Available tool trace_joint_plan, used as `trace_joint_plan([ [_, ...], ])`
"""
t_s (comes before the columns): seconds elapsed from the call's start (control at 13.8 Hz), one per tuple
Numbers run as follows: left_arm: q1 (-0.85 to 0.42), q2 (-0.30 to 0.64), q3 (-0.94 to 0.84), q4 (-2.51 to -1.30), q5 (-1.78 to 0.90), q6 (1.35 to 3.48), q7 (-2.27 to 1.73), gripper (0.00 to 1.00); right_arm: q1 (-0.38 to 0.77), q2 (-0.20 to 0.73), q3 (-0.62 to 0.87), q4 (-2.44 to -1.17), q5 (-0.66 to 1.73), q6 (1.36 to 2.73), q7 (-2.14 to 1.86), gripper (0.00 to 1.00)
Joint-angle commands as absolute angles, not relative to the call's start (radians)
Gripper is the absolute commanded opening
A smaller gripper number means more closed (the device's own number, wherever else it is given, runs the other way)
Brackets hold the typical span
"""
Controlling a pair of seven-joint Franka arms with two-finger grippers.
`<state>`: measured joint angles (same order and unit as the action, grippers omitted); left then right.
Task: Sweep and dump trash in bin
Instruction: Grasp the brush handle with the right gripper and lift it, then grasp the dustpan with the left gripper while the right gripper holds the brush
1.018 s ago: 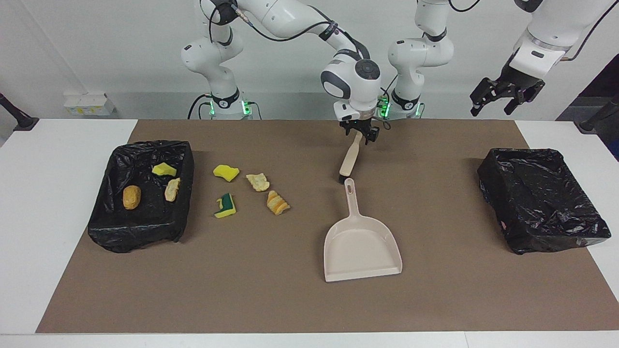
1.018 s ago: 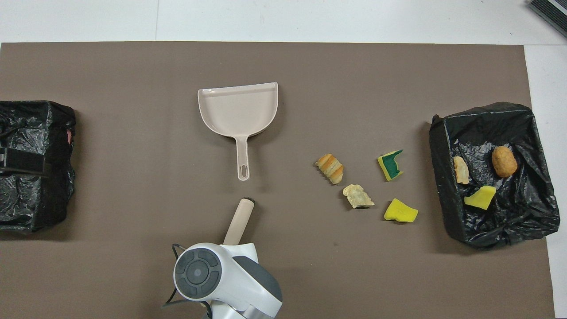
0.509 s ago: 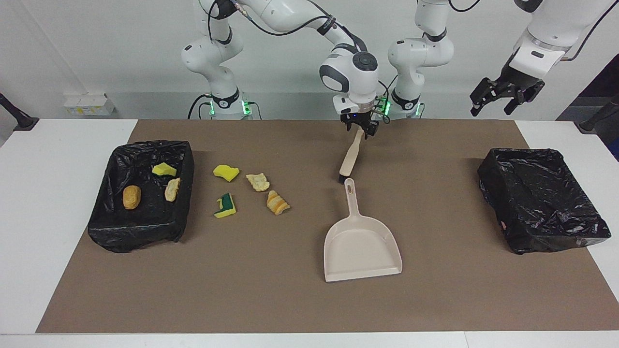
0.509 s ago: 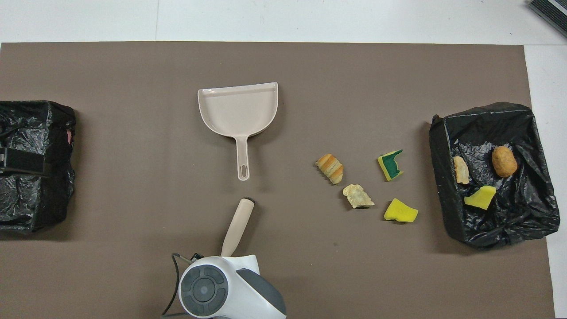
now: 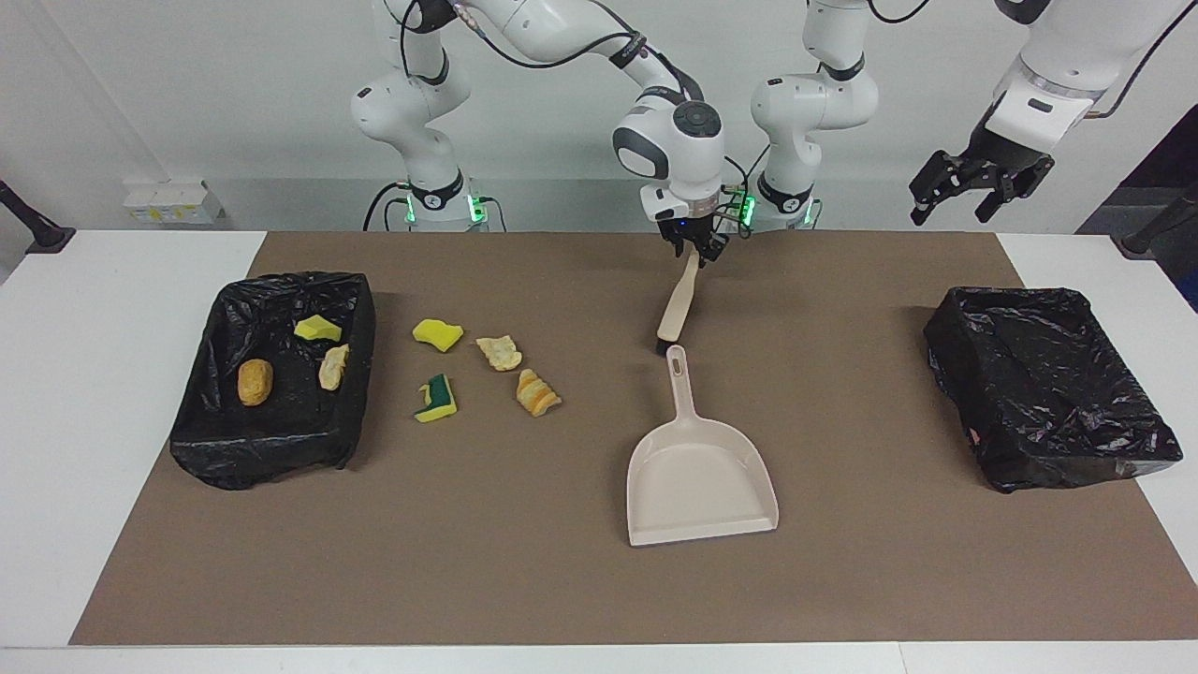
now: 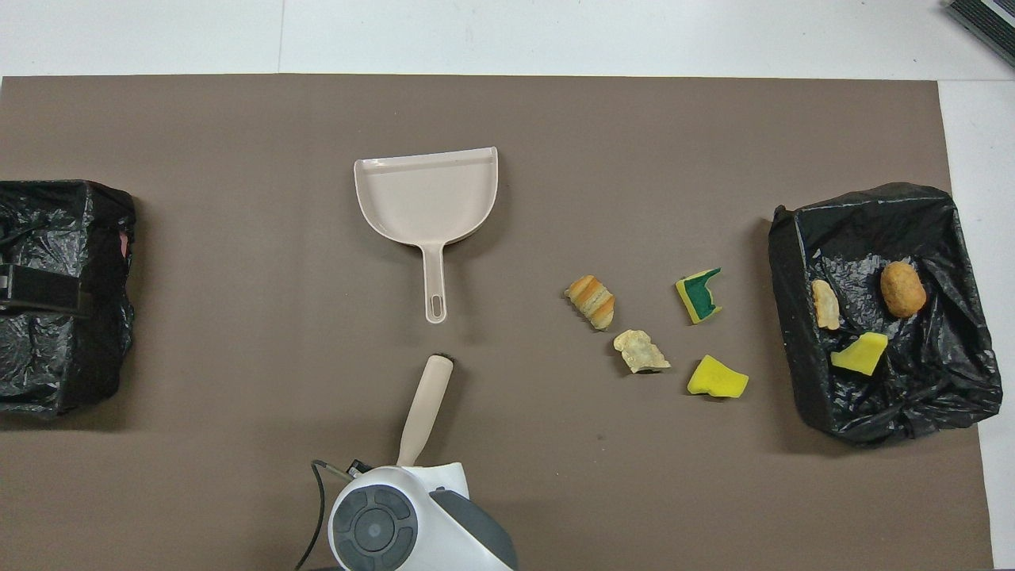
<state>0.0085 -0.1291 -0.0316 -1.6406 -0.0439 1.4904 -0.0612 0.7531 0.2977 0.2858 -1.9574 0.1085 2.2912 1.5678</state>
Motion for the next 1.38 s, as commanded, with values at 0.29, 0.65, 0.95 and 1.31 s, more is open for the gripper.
trace_joint_plan([
  [0.29, 0.008, -0.152, -0.032, -1.663, -0.029, 1.485, -0.052, 1.0, 0.733, 0.27, 0.29, -1.979, 0.126, 2.306, 1.493, 0.0],
  [0.65, -0.023, -0.146, -0.034, -1.7, -0.032, 1.587, -0.077, 1.0, 0.672, 0.174, 0.284, -1.997, 0.123, 2.102, 1.522, 0.0],
  [0.95, -0.115, -0.066, -0.034, -1.707, -0.037, 1.747, -0.202, 1.0, 0.507, -0.058, 0.284, -2.124, 0.123, 1.901, 1.436, 0.0],
  [1.31, -0.287, 0.11, -0.035, -1.703, -0.037, 2.014, -0.394, 1.0, 0.306, -0.213, 0.284, -2.253, 0.121, 1.656, 1.278, 0.0],
])
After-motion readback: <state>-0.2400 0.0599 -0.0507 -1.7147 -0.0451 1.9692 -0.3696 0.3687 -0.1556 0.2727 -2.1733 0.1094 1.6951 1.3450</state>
